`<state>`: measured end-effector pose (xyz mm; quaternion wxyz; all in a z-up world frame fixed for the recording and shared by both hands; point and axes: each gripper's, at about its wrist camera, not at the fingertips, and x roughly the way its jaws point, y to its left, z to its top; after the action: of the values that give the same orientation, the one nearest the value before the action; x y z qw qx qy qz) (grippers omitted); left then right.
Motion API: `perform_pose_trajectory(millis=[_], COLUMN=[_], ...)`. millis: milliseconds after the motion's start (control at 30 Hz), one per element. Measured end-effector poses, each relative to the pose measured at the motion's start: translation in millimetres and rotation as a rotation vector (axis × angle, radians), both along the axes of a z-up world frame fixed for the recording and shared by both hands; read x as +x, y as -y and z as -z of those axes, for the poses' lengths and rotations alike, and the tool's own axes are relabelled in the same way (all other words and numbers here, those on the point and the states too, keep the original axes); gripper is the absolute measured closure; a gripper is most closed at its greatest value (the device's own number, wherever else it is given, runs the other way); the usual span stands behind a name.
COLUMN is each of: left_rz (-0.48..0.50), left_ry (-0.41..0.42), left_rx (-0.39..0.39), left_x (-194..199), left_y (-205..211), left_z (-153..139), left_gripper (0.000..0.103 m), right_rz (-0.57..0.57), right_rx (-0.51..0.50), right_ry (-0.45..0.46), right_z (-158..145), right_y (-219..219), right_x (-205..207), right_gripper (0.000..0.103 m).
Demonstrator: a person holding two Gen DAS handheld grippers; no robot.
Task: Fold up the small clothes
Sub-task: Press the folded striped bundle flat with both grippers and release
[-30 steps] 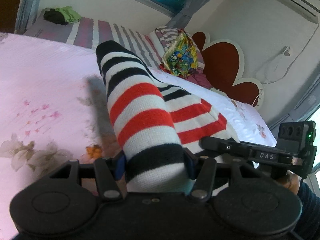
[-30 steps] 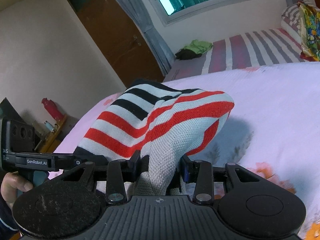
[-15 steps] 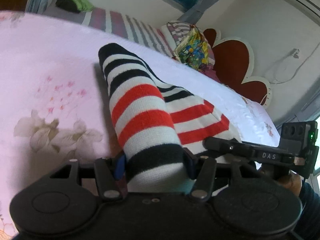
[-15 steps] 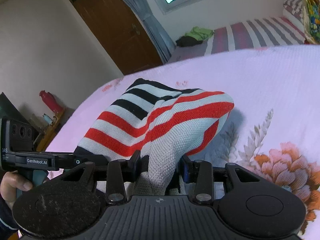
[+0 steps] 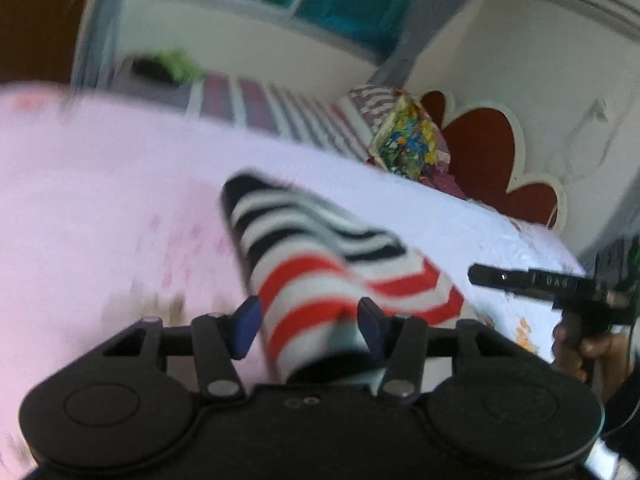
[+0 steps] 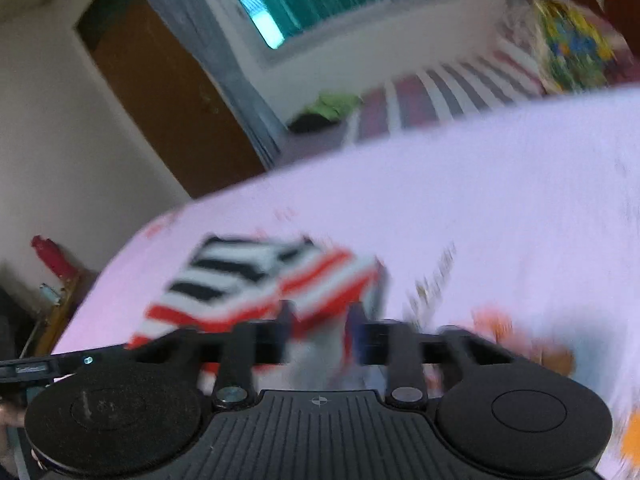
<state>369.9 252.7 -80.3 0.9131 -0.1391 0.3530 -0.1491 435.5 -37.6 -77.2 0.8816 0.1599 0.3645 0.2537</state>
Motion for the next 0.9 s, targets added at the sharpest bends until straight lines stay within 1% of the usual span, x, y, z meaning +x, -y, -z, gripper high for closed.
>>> perform_pose_trajectory(millis=[33, 67, 100, 133, 200, 233, 267, 333, 400, 433, 467, 533, 600, 633, 667, 700, 767, 833, 900], left_rz=[0.019, 0.051, 0.082, 0.117, 0.134, 0.136, 0.133, 0.12, 0.102, 0.085, 0.065, 0.037, 0.03, 0.016, 0.002, -0.002, -0.022, -0.039, -0.061], left_ry=[0.028, 0.044, 0.038, 0.015, -0.027, -0.052, -0.052, -0.045, -0.008, 0.007, 0.02, 0.038, 0.023, 0.01, -0.013, -0.042, -0.06, -0.064, -0.062], left_rx=[0.026, 0.039, 0.046, 0.069, 0.128, 0.131, 0.125, 0.124, 0.116, 0.124, 0.136, 0.164, 0.187, 0.218, 0.251, 0.242, 0.201, 0.188, 0.163], left_x=[5.3, 11.6, 14.8, 23.0, 33.8, 37.8, 38.4, 30.3, 13.6, 3.8, -7.2, -29.6, -44.8, -46.2, -49.6, -50.4, -50.8, -51.8, -57.5], left_y=[10.1, 20.7, 29.8, 41.2, 55.1, 57.5, 58.9, 58.4, 56.0, 54.0, 52.7, 52.7, 57.8, 61.9, 67.1, 68.7, 69.6, 67.9, 63.6], left_z=[-6.9, -11.4, -11.3, -7.7, 7.0, 13.8, 17.3, 11.4, -0.2, -2.6, -5.0, -4.6, 2.7, 8.3, 17.9, 26.0, 35.0, 30.1, 21.7], left_gripper=[0.053, 0.053, 0.053, 0.052, 0.053, 0.051, 0.051, 0.051, 0.049, 0.045, 0.037, 0.032, 0.032, 0.035, 0.034, 0.034, 0.032, 0.032, 0.034], right_rz=[-0.028, -0.05, -0.081, -0.104, -0.097, -0.09, -0.079, -0.055, -0.076, -0.097, -0.121, -0.207, -0.268, -0.292, -0.294, -0.282, -0.251, -0.227, -0.198], right_rx=[-0.033, -0.047, -0.062, -0.097, -0.198, -0.222, -0.211, -0.19, -0.179, -0.179, -0.18, -0.182, -0.231, -0.28, -0.358, -0.413, -0.392, -0.38, -0.357], right_ry=[0.019, 0.018, -0.002, -0.024, -0.043, -0.057, -0.058, -0.074, -0.015, 0.011, 0.028, 0.045, 0.05, 0.058, 0.076, 0.082, 0.077, 0.061, 0.073], right_z=[-3.1, -2.6, 0.6, 6.6, 24.5, 33.0, 37.1, 30.3, 13.1, 5.6, 0.8, -4.6, 0.4, 6.7, 15.8, 26.5, 31.6, 27.1, 16.4], right_y=[-8.7, -16.8, -28.7, -39.5, -57.2, -60.1, -59.5, -55.4, -49.2, -47.5, -44.0, -44.3, -54.4, -58.5, -63.9, -66.0, -64.3, -66.7, -61.0], right_x=[3.6, 5.5, 11.4, 17.6, 21.5, 26.2, 28.3, 27.3, 10.4, -3.2, -16.4, -44.8, -65.3, -71.8, -77.0, -78.6, -75.0, -75.1, -84.3], right_gripper=[0.078, 0.078, 0.078, 0.078, 0.078, 0.078, 0.078, 0.078, 0.078, 0.078, 0.078, 0.078, 0.078, 0.078, 0.078, 0.078, 0.078, 0.078, 0.078])
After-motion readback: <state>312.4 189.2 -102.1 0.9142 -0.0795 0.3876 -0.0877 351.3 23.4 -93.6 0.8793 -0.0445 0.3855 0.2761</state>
